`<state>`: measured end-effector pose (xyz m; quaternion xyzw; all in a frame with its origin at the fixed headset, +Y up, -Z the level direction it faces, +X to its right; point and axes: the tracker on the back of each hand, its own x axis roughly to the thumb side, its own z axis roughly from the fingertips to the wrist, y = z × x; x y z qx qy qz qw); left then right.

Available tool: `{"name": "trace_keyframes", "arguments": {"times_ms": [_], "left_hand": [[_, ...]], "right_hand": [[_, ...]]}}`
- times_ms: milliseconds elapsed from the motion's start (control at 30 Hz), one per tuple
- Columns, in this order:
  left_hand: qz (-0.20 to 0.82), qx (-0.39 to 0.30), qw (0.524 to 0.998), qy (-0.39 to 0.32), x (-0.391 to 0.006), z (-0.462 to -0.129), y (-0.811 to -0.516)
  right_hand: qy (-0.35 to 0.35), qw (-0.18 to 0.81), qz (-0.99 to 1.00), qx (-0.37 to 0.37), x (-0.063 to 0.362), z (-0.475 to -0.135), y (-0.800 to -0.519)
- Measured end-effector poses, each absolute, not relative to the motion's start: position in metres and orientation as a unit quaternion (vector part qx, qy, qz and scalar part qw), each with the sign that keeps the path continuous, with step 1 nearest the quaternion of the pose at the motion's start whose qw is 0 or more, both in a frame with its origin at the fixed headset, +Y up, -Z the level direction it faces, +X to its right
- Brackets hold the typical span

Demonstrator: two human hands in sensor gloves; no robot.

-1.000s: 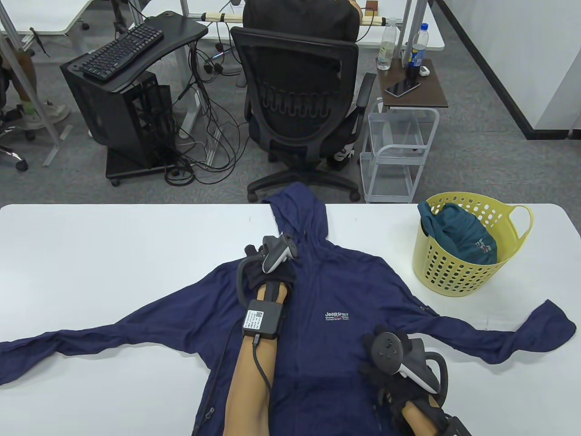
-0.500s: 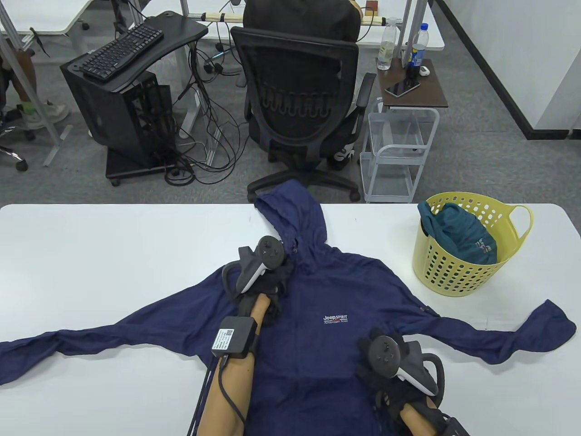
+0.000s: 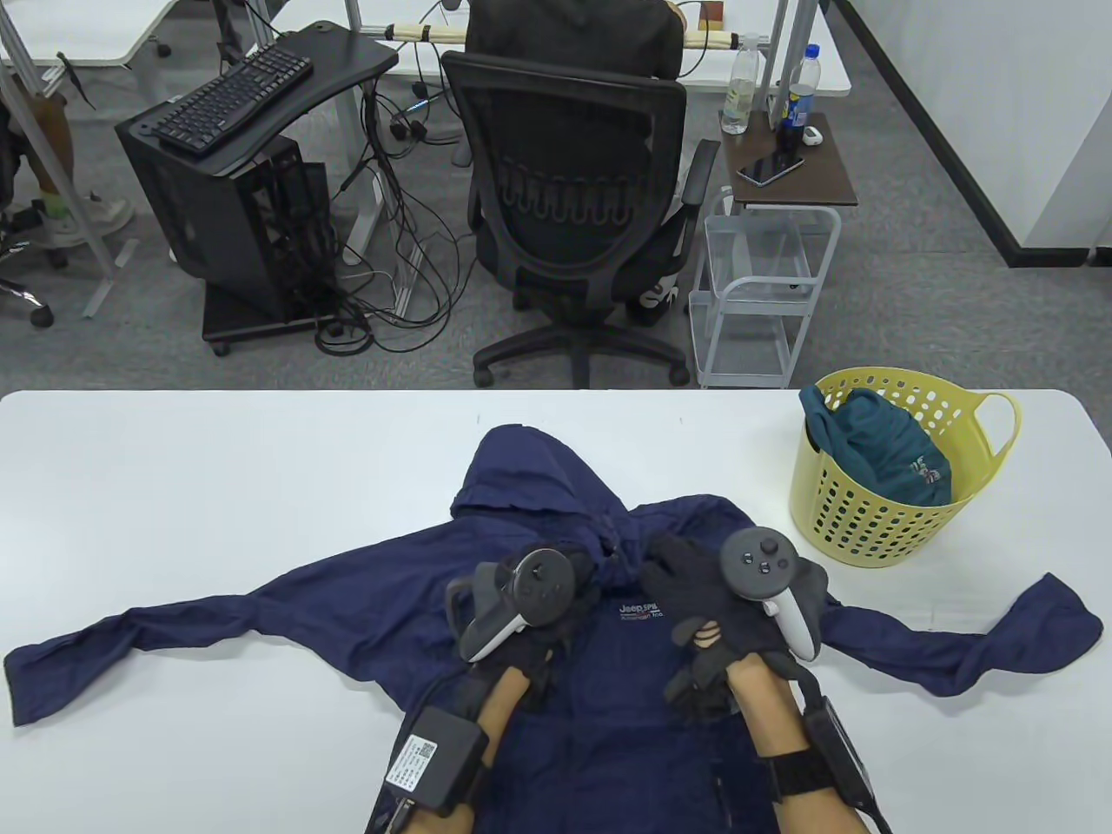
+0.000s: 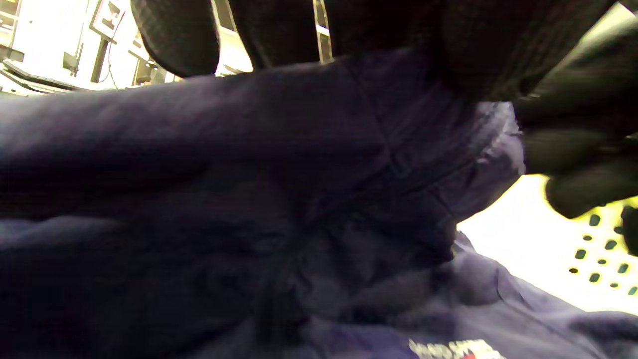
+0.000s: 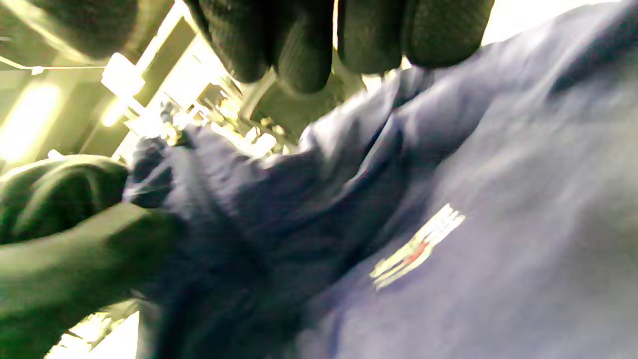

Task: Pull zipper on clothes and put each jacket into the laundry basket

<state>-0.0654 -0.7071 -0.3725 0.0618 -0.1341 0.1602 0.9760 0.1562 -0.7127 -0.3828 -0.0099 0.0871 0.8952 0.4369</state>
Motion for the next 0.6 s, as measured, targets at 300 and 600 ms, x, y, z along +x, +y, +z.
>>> {"name": "trace_keyframes", "arguments": {"times_ms": [300,600], "left_hand": [[0.135,0.048,0.985,-0.096,-0.065,-0.367,-0.715],[0.172,0.011,0.979,-0.109,-0.057,-0.372,-0.712]], "right_hand": [[0.076,0.534,0.841,-0.035,0.146,-0.405,-0.734],[-0.007,0.504,0.863,-0.030,0.142,-0.390,-0.721]]}}
